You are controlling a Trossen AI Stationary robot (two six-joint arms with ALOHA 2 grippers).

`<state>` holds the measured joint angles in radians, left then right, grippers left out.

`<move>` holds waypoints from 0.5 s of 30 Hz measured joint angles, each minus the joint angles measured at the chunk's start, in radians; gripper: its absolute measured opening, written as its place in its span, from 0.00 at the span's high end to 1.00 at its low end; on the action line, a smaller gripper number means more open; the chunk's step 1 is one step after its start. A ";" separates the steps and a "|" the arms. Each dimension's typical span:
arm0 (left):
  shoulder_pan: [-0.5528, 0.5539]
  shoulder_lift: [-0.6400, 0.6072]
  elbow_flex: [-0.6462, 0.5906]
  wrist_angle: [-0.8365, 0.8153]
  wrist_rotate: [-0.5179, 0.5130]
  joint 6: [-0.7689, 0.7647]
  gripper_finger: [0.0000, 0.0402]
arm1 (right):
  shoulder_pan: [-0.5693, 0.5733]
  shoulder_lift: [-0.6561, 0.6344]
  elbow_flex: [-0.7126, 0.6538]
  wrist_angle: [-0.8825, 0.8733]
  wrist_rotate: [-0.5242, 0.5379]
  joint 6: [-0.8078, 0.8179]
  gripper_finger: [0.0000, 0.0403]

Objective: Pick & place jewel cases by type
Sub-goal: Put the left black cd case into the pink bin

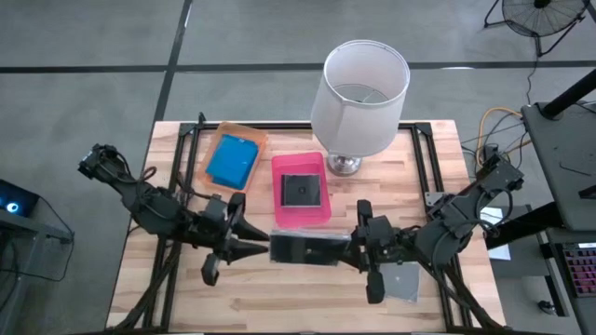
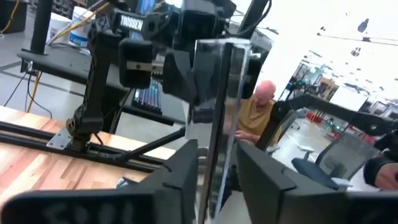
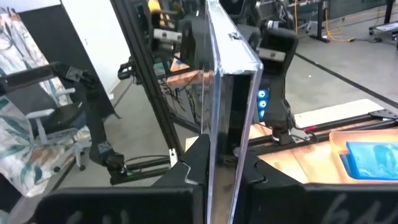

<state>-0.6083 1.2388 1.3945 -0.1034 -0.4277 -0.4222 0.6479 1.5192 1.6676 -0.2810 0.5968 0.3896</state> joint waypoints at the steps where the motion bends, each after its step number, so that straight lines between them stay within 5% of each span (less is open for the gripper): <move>1: 0.000 0.000 0.006 -0.007 0.000 0.000 0.76 | 0.000 0.000 0.000 0.002 0.000 0.000 0.96; 8: 0.000 0.001 0.048 -0.149 -0.024 -0.017 0.61 | 0.000 -0.001 0.000 -0.002 0.001 0.001 0.96; 15: 0.000 -0.004 0.113 -0.305 -0.039 -0.026 0.58 | 0.000 -0.001 0.000 -0.052 0.001 -0.049 0.96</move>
<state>-0.6079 1.2349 1.5076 -0.4085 -0.4667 -0.4480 0.6476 1.5184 1.6676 -0.3331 0.5976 0.3402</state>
